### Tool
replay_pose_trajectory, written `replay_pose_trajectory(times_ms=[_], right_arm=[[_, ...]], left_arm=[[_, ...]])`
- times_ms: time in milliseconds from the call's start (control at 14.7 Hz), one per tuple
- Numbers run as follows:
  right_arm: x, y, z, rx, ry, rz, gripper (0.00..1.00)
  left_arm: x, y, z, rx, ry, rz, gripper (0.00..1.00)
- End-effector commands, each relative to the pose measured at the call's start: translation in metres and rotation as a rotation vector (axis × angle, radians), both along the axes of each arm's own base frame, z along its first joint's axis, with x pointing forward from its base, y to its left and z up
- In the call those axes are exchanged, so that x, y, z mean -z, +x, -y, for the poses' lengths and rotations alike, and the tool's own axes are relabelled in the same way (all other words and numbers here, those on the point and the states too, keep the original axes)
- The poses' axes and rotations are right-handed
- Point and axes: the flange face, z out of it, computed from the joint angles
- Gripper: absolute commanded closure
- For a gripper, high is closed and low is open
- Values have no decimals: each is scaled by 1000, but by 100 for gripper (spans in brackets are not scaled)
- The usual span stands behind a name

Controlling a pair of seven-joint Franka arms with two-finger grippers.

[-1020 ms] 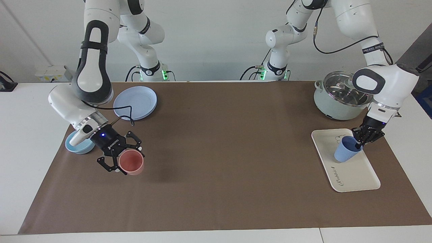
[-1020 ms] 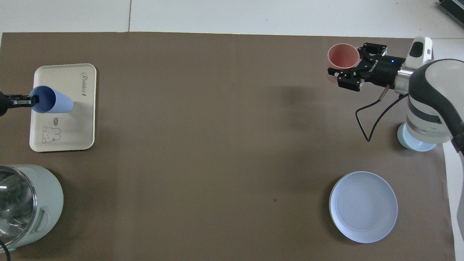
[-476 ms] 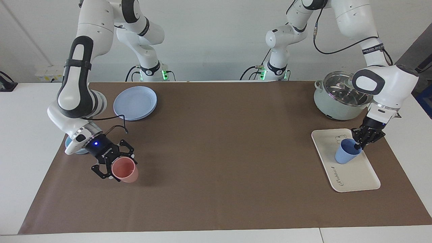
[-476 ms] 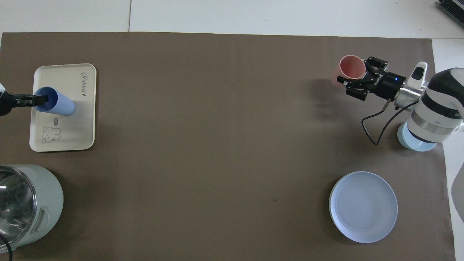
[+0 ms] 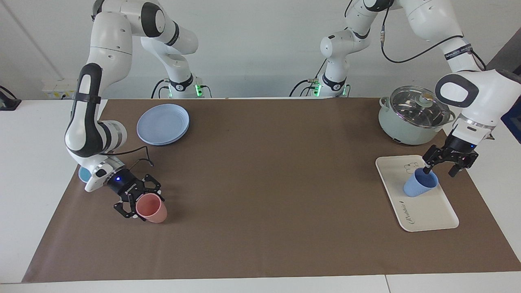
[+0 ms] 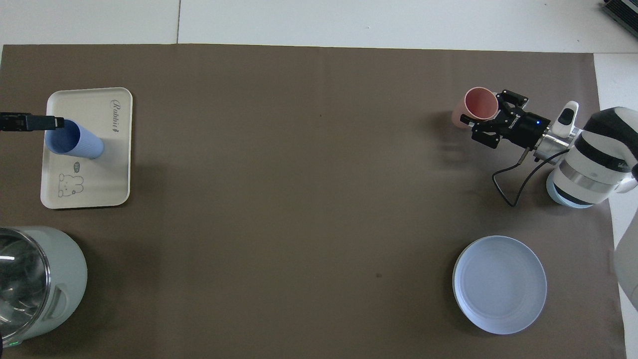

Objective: Place cup on tray
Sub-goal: 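Lower the blue cup onto the tray and open the left gripper, then withdraw the left gripper while the right gripper releases the pink cup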

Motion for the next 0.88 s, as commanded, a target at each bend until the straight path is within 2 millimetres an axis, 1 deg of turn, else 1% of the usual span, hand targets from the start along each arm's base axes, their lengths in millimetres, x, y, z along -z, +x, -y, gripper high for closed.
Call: replay_pose_trajectory(times_ms=[0,136,204,272,340,476,612,680,748,816], right_arm=[[4,-9,1,2,-4,38,100],[4,-10,3,3,-13,40,100],[4,-10,3,1,-14,41,63],[6,-12,2,-1,-17,38,6],[8,-13,1,0,-20,34,0],[5,-13,2,0,-16,38,0],[2,-12,2,-2,-6,40,0],[-7,-11,2,3,-7,47,0],[-16,-10,1,15,1,43,0],[-28,-9,3,23,5,35,0]], left_arm=[[-36,7,42,-29,70,-96,0],[-55,10,85,-50,126,-152,0],[-61,7,106,-53,126,-185,0],[-69,3,125,-55,125,-213,0],[-74,-3,138,-65,123,-248,0],[-101,-22,158,-46,163,-262,0],[-116,-42,175,-46,177,-307,0],[-125,-49,184,-52,178,-308,0],[-133,-56,188,-55,178,-306,0],[-139,-61,187,-57,180,-314,0]])
